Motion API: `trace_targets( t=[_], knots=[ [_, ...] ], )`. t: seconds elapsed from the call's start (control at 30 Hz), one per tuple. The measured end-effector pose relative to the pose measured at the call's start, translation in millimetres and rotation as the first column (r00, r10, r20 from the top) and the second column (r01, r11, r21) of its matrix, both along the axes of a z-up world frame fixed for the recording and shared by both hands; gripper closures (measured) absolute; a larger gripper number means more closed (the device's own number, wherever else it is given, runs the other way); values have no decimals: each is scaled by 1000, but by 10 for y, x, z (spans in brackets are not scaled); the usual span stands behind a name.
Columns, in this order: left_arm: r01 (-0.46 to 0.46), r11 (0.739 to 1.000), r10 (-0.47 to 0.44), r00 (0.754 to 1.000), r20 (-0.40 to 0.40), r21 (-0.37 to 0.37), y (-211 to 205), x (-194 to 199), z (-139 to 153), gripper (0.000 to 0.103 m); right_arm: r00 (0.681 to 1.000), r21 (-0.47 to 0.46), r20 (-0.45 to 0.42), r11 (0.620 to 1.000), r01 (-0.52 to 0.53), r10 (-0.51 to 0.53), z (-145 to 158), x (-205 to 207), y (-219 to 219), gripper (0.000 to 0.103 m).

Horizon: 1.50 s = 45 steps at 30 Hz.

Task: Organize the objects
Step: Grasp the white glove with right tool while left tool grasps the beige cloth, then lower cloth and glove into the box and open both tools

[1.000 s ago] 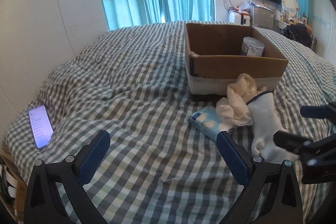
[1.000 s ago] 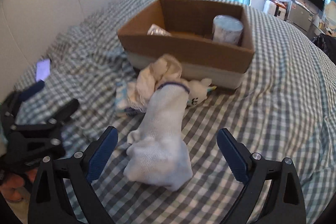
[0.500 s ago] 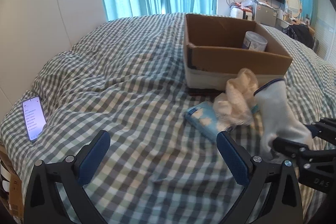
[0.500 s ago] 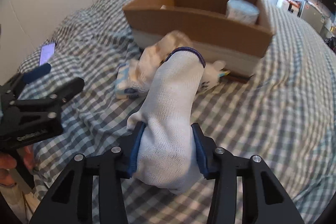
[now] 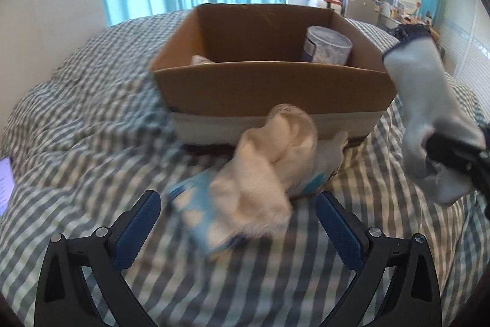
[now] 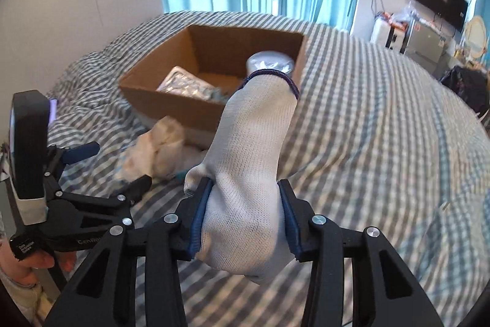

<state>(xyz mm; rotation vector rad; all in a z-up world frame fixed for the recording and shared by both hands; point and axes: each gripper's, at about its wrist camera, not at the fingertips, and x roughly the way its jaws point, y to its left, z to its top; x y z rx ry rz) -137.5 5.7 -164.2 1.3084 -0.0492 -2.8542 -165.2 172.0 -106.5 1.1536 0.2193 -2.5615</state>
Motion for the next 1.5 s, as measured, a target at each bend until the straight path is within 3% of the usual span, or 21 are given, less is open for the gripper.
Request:
trace_targets(
  t=[0.2, 0.3, 0.4, 0.43, 0.6, 0.87, 1.13, 1.5],
  knots=[
    [52, 999, -52, 998, 20, -9, 85, -296, -126, 2, 1000, -19, -13, 1000, 4, -4, -12, -137, 156, 60],
    [90, 994, -91, 996, 10, 64, 51, -318, -119, 18, 1000, -38, 3, 999, 0, 0, -66, -167, 196, 60],
    [154, 980, -158, 987, 18, 125, 34, -294, -108, 50, 1000, -55, 13, 998, 7, -7, -85, -170, 234, 60],
    [164, 977, -168, 985, 24, 134, 36, -285, -105, 66, 1000, -59, 15, 998, 10, -9, -82, -169, 247, 60],
    [168, 983, -171, 984, 41, 79, 47, -168, -38, 86, 1000, -59, 3, 998, 15, -15, -16, -82, 236, 60],
    [126, 988, -127, 992, 2, 87, -62, 139, 297, 88, 999, -63, -42, 998, 11, -14, 233, 211, 216, 60],
    [112, 993, -106, 983, -149, 32, -48, 459, 961, 88, 991, -52, -130, 998, -19, 12, 647, 537, 122, 60],
    [136, 991, -133, 950, -283, -8, -17, 242, 1601, 88, 959, -58, -277, 996, -73, 54, 1341, 502, 3, 60]
  ],
)
